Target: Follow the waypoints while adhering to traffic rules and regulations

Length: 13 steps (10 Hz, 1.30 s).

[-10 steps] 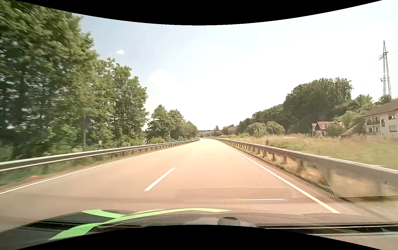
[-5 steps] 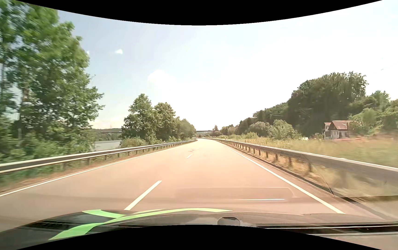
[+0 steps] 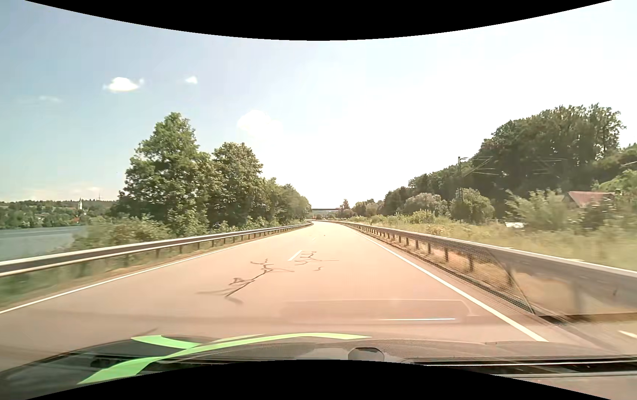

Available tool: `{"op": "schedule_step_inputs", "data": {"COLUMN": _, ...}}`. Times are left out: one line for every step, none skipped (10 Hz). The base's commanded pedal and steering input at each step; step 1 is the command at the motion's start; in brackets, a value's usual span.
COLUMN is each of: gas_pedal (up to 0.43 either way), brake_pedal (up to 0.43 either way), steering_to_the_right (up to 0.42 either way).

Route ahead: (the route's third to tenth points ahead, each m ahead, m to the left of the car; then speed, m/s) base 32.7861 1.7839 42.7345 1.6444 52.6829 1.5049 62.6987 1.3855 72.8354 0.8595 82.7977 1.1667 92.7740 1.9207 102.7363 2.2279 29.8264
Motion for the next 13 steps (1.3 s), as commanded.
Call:
{"op": "schedule_step_inputs", "data": {"gas_pedal": 0.339, "brake_pedal": 0.0, "steering_to_the_right": -0.002}}
{"op": "schedule_step_inputs", "data": {"gas_pedal": 0.339, "brake_pedal": 0.0, "steering_to_the_right": -0.002}}
{"op": "schedule_step_inputs", "data": {"gas_pedal": 0.299, "brake_pedal": 0.0, "steering_to_the_right": -0.002}}
{"op": "schedule_step_inputs", "data": {"gas_pedal": 0.299, "brake_pedal": 0.0, "steering_to_the_right": -0.002}}
{"op": "schedule_step_inputs", "data": {"gas_pedal": 0.299, "brake_pedal": 0.0, "steering_to_the_right": -0.002}}
{"op": "schedule_step_inputs", "data": {"gas_pedal": 0.299, "brake_pedal": 0.0, "steering_to_the_right": -0.003}}
{"op": "schedule_step_inputs", "data": {"gas_pedal": 0.299, "brake_pedal": 0.0, "steering_to_the_right": -0.003}}
{"op": "schedule_step_inputs", "data": {"gas_pedal": 0.299, "brake_pedal": 0.0, "steering_to_the_right": -0.004}}
{"op": "schedule_step_inputs", "data": {"gas_pedal": 0.299, "brake_pedal": 0.0, "steering_to_the_right": -0.004}}
{"op": "schedule_step_inputs", "data": {"gas_pedal": 0.299, "brake_pedal": 0.0, "steering_to_the_right": -0.004}}
{"op": "schedule_step_inputs", "data": {"gas_pedal": 0.311, "brake_pedal": 0.0, "steering_to_the_right": -0.004}}
{"op": "schedule_step_inputs", "data": {"gas_pedal": 0.331, "brake_pedal": 0.0, "steering_to_the_right": -0.004}}
{"op": "schedule_step_inputs", "data": {"gas_pedal": 0.331, "brake_pedal": 0.0, "steering_to_the_right": -0.003}}
